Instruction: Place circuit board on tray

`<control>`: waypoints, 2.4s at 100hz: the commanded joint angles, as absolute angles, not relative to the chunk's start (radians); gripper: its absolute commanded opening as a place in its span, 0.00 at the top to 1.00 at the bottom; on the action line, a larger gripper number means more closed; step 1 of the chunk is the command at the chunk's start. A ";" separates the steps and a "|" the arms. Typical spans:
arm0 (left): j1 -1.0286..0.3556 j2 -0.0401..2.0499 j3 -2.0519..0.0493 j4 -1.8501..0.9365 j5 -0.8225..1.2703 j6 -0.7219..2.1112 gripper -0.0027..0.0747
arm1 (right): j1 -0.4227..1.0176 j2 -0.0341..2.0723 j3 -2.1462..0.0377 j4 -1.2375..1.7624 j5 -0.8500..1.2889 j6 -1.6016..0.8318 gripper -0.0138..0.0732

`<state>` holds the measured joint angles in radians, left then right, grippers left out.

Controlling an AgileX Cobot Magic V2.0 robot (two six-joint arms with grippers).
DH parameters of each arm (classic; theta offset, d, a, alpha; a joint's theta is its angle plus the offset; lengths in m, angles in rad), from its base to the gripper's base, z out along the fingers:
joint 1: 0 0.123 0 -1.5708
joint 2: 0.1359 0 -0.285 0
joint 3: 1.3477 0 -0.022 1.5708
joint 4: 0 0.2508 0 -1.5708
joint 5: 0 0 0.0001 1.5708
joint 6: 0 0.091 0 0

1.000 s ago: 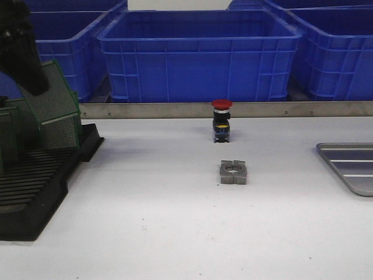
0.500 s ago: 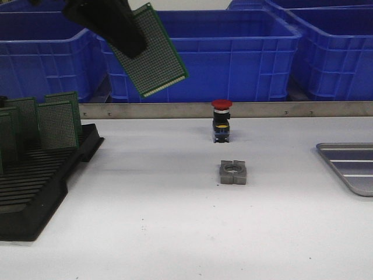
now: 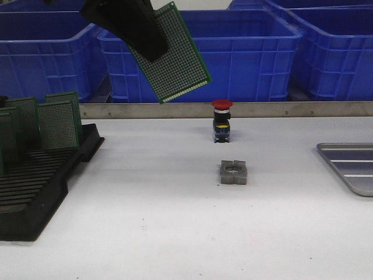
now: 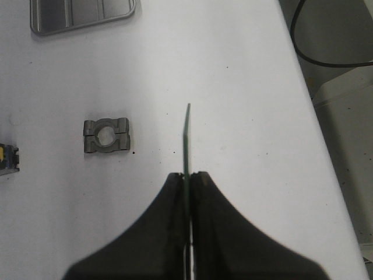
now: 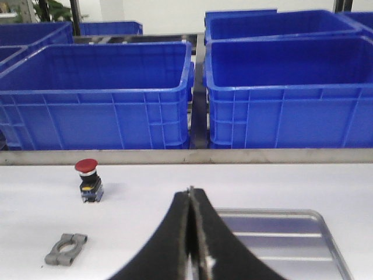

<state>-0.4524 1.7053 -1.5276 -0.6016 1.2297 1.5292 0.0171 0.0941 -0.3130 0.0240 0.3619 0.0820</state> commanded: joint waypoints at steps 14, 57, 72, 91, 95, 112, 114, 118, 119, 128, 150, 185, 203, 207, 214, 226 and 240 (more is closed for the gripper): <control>-0.462 1.656 -1.560 -0.659 1.274 1.520 0.99 | 0.016 0.394 -0.623 0.046 0.625 0.085 0.92; -0.462 1.656 -1.560 -0.659 1.274 1.520 0.99 | 0.016 0.618 -0.712 0.079 0.656 0.085 0.71; -0.462 1.656 -1.560 -0.659 1.274 1.520 0.99 | 0.016 0.618 -0.712 0.103 0.658 0.085 0.45; -0.462 1.656 -1.560 -0.659 1.274 1.520 0.99 | 0.016 0.632 -0.716 0.174 0.643 0.022 0.33; -0.462 1.656 -1.560 -0.659 1.274 1.520 0.99 | 0.017 0.645 -0.721 0.214 0.639 -0.036 0.33; -0.462 1.656 -1.560 -0.660 1.274 1.520 0.99 | 0.031 0.772 -0.755 0.538 0.639 -0.467 0.33; -0.462 1.656 -1.560 -0.660 1.274 1.520 0.99 | 0.038 0.783 -0.757 0.587 0.641 -0.534 0.33; -0.462 1.656 -1.560 -0.660 1.274 1.520 0.99 | 0.055 0.820 -0.760 0.687 0.642 -0.664 0.33; -0.462 1.656 -1.560 -0.660 1.274 1.520 0.99 | 0.058 0.833 -0.762 0.703 0.642 -0.684 0.33; -0.462 1.656 -1.560 -0.660 1.274 1.520 0.99 | 0.104 0.910 -0.766 0.886 0.645 -0.940 0.33; -0.462 1.656 -1.560 -0.662 1.274 1.520 0.99 | 0.223 1.129 -0.774 1.119 0.639 -1.345 0.33; -0.462 1.656 -1.560 -0.664 1.274 1.520 0.99 | 0.352 1.385 -0.936 1.154 0.649 -1.457 0.33; -0.462 1.656 -1.560 -0.668 1.274 1.520 0.99 | 0.391 1.447 -1.006 1.154 0.682 -1.460 0.35; -0.462 1.656 -1.560 -0.668 1.274 1.520 0.99 | 0.398 1.455 -1.013 1.154 0.688 -1.460 0.37; -0.462 1.656 -1.560 -0.670 1.274 1.520 0.99 | 0.408 1.463 -1.023 1.155 0.694 -1.460 0.45; -0.462 1.656 -1.560 -0.672 1.274 1.520 0.99 | 0.416 1.464 -1.025 1.155 0.696 -1.460 0.64; -0.462 1.656 -1.560 -0.672 1.274 1.520 0.99 | 0.416 1.464 -1.025 1.155 0.699 -1.460 0.87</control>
